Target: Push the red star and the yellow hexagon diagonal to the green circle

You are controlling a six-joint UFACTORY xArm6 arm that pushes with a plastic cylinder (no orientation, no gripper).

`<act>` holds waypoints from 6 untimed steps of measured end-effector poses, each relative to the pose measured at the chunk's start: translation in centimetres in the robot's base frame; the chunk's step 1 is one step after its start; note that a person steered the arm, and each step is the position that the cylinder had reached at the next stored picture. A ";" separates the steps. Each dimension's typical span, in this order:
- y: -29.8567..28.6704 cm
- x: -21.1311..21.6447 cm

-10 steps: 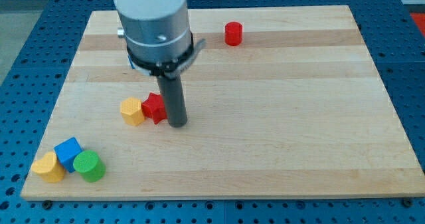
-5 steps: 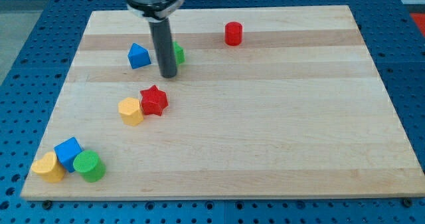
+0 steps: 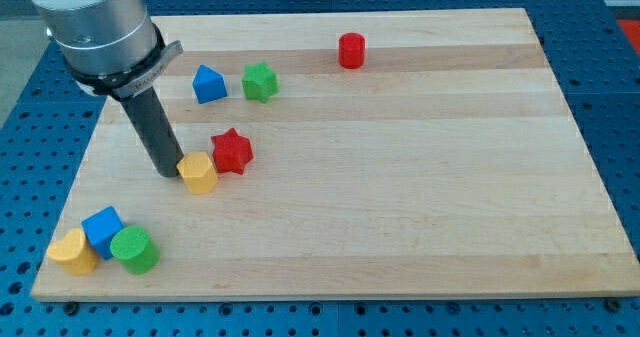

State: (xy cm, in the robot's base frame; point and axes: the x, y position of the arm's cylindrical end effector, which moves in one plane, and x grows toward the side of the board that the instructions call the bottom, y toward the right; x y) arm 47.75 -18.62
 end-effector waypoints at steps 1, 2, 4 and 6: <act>1.3 0.0; 2.4 -0.9; 3.2 -3.7; 3.3 -5.4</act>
State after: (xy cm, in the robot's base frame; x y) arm 42.39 -15.35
